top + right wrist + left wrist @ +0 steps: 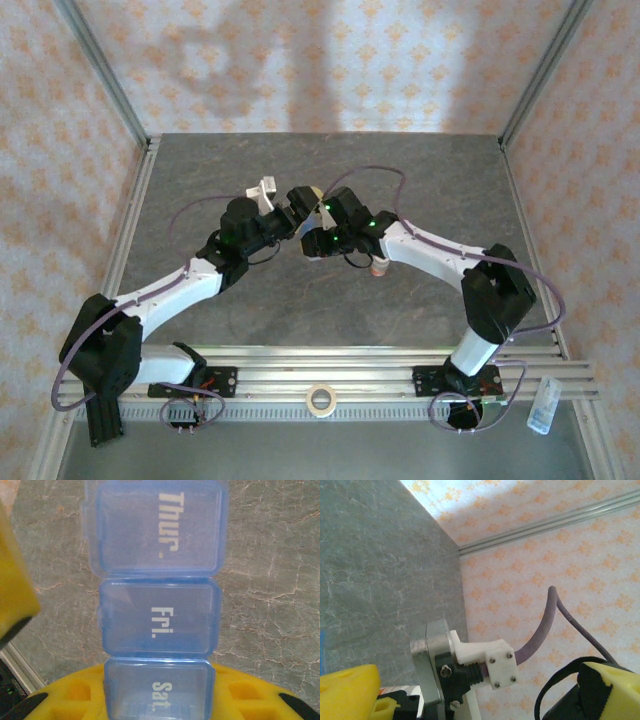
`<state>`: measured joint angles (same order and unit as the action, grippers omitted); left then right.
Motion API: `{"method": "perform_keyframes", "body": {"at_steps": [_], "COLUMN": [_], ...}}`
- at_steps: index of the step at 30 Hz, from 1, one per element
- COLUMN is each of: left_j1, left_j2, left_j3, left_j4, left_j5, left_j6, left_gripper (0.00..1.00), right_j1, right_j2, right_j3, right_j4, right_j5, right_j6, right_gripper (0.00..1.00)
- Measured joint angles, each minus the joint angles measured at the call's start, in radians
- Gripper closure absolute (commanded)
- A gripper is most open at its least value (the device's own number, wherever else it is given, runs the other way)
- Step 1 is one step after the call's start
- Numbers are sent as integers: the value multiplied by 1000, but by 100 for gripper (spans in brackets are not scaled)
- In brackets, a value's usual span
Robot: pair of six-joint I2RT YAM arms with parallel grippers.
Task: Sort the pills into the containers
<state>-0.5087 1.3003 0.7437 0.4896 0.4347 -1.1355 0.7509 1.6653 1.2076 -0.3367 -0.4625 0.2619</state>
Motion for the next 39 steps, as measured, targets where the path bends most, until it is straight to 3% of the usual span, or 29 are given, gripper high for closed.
{"method": "perform_keyframes", "body": {"at_steps": [7,12,17,30,39], "left_j1": [6,68,137,143,143], "left_j2": [-90,-171,-180,-180,-179], "left_j3": [0,-1,-33,-85,-98], "left_j4": [-150,-260,-318,-370,-370], "left_j5": [-140,-228,-254,-260,-259], "left_j6": [48,91,117,143,142], "left_gripper": [0,0,0,0,0], "right_j1": [0,0,0,56,89], "right_j2": [0,3,69,248,260], "right_j3": [-41,-56,-38,37,50], "right_j4": [4,-15,-56,-150,-164], "right_j5": [16,49,100,225,273], "right_j6": [-4,-39,-98,-209,-244], "right_gripper": [61,59,58,52,25]}}
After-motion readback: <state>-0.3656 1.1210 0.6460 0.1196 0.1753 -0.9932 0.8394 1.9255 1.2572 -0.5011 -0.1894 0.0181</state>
